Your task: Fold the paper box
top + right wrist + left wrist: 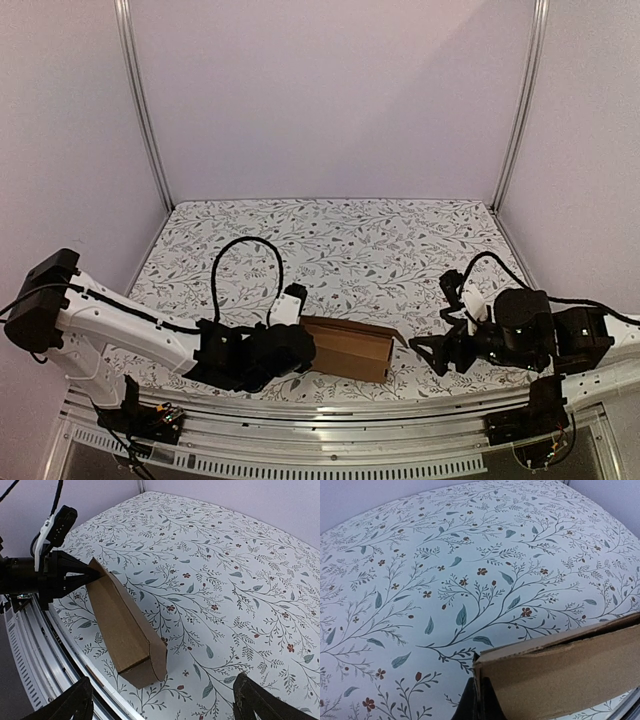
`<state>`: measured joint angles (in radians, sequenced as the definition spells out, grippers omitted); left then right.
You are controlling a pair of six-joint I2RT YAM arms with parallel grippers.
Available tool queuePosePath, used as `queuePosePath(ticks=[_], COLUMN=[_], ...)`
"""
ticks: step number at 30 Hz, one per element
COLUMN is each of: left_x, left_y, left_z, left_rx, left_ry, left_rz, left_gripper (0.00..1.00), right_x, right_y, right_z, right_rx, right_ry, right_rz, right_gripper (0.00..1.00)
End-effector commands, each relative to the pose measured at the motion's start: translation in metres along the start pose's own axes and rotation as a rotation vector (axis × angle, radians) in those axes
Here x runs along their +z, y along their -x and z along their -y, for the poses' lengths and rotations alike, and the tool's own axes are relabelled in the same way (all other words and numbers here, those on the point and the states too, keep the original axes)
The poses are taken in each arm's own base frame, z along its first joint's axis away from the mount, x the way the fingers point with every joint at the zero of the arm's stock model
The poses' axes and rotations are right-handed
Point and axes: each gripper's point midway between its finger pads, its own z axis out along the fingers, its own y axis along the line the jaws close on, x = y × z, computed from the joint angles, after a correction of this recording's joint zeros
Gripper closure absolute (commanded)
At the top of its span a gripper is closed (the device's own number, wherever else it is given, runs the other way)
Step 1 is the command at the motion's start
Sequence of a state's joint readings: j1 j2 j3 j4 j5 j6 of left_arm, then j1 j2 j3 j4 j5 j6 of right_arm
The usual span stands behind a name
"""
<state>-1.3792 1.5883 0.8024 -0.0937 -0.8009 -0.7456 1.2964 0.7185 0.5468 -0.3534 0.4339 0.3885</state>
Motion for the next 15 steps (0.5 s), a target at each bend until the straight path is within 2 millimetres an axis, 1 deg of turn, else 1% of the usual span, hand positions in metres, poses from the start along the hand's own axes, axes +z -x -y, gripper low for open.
queuePosePath(ticks=[1, 3, 5, 8, 15], left_x=[-0.004, -0.005, -0.005, -0.007, -0.009], left_y=[-0.073, -0.072, -0.071, -0.071, -0.071], left_z=[-0.004, -0.002, -0.002, -0.001, -0.002], left_rx=[0.174, 0.174, 0.174, 0.173, 0.171], left_ry=[-0.034, -0.035, -0.034, -0.036, -0.03], left_rz=[-0.247, -0.248, -0.247, -0.25, -0.248], left_gripper=[1.0, 1.0, 1.0, 1.0, 1.0], right_x=[0.003, 0.008, 0.013, 0.023, 0.037], right_y=[-0.021, -0.023, -0.024, -0.028, -0.028], right_z=[0.006, 0.008, 0.008, 0.003, -0.006], right_rx=[-0.027, -0.047, -0.066, -0.099, -0.152], right_ry=[-0.067, -0.112, -0.14, -0.151, -0.152], right_rz=[-0.178, -0.225, -0.262, -0.312, -0.355], right_gripper=[0.12, 0.21, 0.32, 0.4, 0.49])
